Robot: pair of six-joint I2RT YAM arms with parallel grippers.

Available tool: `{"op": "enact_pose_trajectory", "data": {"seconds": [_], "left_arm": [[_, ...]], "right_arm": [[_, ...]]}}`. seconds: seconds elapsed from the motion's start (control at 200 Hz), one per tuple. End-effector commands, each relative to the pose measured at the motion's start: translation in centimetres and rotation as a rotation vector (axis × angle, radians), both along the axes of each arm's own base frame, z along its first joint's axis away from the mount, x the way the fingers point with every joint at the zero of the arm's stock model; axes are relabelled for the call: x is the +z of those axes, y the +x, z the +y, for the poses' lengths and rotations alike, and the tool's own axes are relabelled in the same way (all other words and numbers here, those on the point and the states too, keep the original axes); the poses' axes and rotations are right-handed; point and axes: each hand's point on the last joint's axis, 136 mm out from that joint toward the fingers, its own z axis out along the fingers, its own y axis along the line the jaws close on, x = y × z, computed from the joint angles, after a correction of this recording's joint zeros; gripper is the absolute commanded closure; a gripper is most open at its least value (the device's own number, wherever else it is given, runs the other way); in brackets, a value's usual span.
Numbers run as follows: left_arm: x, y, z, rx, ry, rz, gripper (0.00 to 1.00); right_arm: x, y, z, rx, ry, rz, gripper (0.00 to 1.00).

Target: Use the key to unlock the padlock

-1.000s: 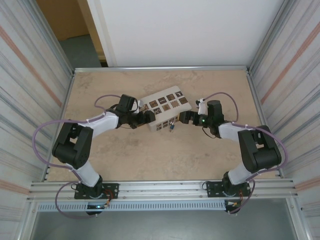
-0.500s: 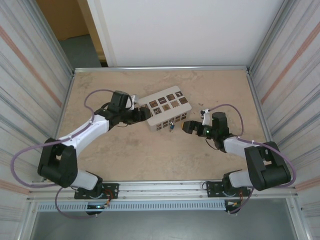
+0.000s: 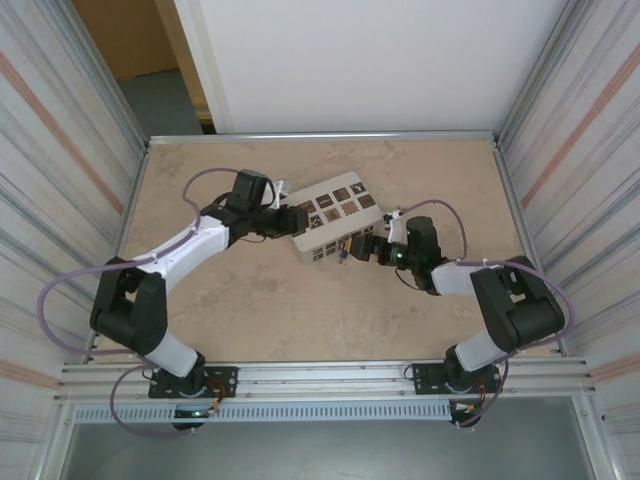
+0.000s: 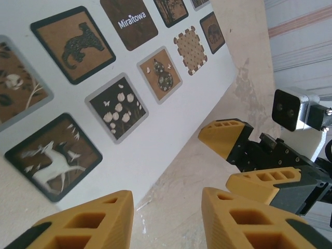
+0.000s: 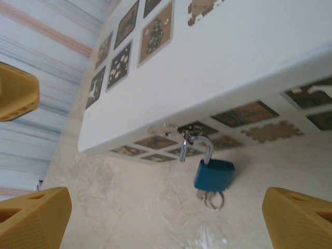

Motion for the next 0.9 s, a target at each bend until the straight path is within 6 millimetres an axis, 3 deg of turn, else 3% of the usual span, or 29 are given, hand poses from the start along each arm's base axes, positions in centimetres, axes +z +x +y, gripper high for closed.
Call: {"op": "enact_pose_trajectory", "data": {"seconds": [0.0, 0.261, 0.546, 0.892], "left_arm": [[0.4, 0.8, -1.4, -0.05, -0.035, -0.007, 0.65], [-2.2, 2.4, -2.1, -0.051, 0.002, 0.042, 0.74], [-5.7, 2.1, -1.2, -0.026, 0.078, 0.111, 0.78], [-6.8, 2.0, -0.9, -0.018, 0.103, 0.13, 0.78]], "right_arm": [[0.9, 1.3, 0.9, 0.004, 0.041, -0.034, 0.08], [-0.4, 2.2, 2.4, 0.063, 0.049, -0.03, 0.16], [-1.6, 2.3, 3.8, 0.125, 0.064, -0.003, 0.25], [-1.9, 2.3, 4.9, 0.173, 0.083, -0.012, 0.35]]}}
